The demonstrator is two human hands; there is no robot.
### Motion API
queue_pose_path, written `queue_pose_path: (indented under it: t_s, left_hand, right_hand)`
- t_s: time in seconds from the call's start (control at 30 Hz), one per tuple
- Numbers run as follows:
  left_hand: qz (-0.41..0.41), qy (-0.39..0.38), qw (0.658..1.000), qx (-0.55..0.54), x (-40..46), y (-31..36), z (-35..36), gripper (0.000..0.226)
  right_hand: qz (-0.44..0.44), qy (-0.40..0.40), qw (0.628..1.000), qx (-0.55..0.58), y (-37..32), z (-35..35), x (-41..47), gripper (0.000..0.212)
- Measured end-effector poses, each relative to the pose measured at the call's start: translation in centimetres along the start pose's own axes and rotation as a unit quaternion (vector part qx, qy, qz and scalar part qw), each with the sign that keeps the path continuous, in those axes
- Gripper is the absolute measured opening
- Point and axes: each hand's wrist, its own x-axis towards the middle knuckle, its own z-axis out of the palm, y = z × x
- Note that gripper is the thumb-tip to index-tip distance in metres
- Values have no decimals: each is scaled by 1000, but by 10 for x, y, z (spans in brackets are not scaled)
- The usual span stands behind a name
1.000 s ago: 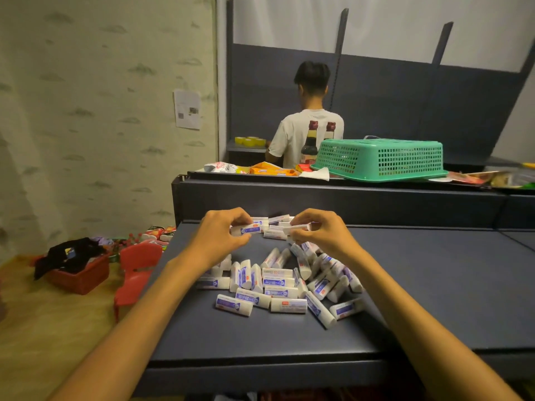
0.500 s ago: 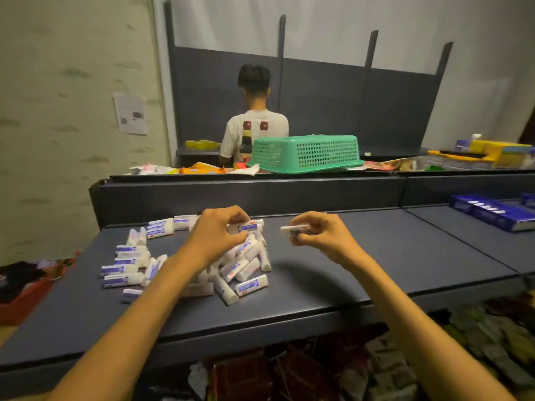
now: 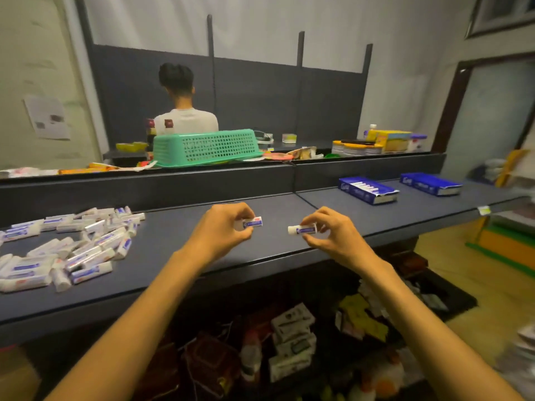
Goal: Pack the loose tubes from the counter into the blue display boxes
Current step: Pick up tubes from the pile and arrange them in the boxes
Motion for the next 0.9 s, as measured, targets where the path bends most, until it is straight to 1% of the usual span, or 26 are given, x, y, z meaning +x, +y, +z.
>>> queue_pose_path:
  t_s: [0.3,0.47,0.6,0.8,0.9]
  left_hand:
    - [46,-34,998,15,59,89,96,19]
    - [72,-44,996,19,99,125,150,20]
    - [76,-55,996,13,135,139,190,22]
    - [65,-49,997,5,207,145,246,23]
    - [63,-45,997,1,237,150,268,25]
  right_hand:
    - [68,14,993,-96,86,-86,-51,27]
    - [91,15,990,-107,141,-114,-58,24]
    - [101,15,989,-104,193,-129,-51,23]
    - [112,-1,987,-119,274,-153,-18,24]
    - [115,6,986,-121,308,-164,0,25]
